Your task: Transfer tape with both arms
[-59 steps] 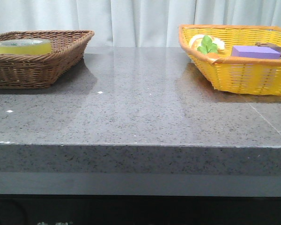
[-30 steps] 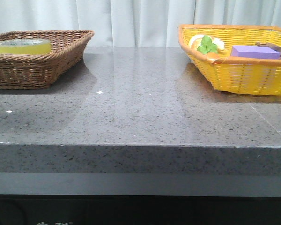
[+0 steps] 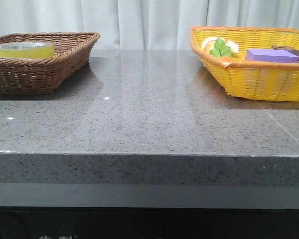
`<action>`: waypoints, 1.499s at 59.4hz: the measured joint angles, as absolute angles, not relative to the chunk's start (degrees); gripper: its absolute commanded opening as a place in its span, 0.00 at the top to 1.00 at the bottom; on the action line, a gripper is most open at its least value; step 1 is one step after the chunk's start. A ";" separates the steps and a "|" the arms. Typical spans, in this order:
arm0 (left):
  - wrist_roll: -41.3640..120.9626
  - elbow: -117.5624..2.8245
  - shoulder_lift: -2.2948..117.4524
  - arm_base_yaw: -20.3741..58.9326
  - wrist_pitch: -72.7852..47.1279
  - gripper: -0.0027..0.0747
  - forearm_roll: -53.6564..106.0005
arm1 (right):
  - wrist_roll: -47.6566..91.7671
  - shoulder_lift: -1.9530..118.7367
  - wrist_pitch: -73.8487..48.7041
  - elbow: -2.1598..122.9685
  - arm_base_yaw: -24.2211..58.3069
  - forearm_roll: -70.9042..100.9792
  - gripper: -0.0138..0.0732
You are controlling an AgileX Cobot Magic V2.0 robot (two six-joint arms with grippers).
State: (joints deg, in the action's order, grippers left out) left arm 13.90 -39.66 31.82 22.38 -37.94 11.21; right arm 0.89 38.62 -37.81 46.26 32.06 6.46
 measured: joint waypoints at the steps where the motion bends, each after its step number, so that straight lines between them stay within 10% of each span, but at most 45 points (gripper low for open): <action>1: 13.90 -39.50 31.65 22.38 -37.81 0.44 11.37 | 0.89 38.62 -37.81 46.26 32.06 6.46 0.37; 28: 13.90 -38.97 31.48 22.38 -33.68 0.99 13.31 | 0.89 38.62 -37.81 46.26 32.06 6.46 0.93; 89: 3.15 -33.73 30.26 22.38 -28.94 0.99 0.00 | 0.89 38.62 -37.81 46.26 32.06 6.46 0.92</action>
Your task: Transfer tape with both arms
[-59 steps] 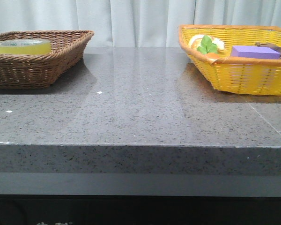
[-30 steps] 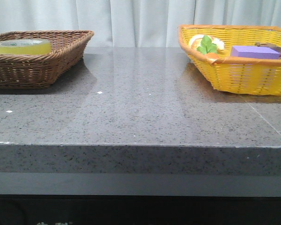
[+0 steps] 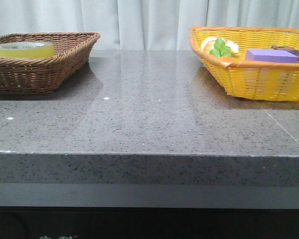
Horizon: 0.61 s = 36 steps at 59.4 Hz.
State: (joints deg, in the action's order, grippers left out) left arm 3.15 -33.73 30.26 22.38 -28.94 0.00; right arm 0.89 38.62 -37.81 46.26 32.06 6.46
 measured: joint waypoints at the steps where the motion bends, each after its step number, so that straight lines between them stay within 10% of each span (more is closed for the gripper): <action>1: 2.08 -33.07 30.09 22.38 -28.19 0.99 -0.88 | 0.89 38.62 -37.81 46.26 32.06 6.46 0.92; 36: -1.49 -6.80 4.18 4.75 -14.75 0.99 1.10 | 0.89 38.62 -37.81 46.26 32.06 6.46 0.92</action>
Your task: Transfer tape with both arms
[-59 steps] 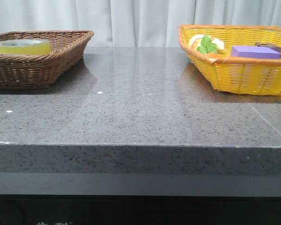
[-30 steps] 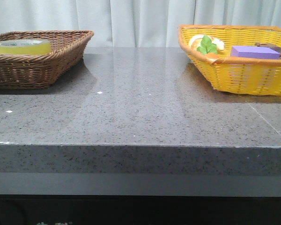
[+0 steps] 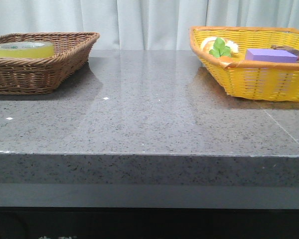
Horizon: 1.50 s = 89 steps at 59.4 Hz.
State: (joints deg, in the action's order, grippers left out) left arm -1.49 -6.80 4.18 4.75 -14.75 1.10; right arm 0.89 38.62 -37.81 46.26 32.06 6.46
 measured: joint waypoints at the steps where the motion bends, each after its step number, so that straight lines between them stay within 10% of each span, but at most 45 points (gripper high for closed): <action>1: -1.49 -5.82 3.51 4.26 -14.47 0.99 1.44 | 0.89 38.62 -37.81 46.26 32.06 6.46 0.92; 89: 3.01 0.19 -0.19 5.17 -0.94 0.99 4.91 | 0.89 38.62 -37.81 46.26 32.06 6.46 0.92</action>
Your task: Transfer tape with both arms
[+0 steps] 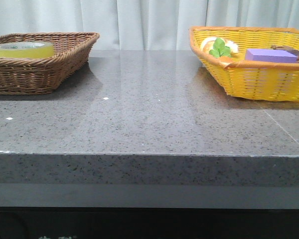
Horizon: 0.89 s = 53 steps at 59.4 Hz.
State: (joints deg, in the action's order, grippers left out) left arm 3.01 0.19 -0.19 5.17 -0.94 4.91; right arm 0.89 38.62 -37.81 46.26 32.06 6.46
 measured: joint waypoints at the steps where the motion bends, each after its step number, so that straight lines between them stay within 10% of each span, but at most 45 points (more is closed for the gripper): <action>1: 3.01 0.19 -0.19 5.17 -0.94 0.99 4.91 | 0.89 38.62 -37.81 46.26 32.06 6.46 0.92; 53: 3.01 0.19 -0.19 5.17 -0.85 0.99 4.91 | 0.89 36.69 -35.75 43.32 29.86 6.73 0.92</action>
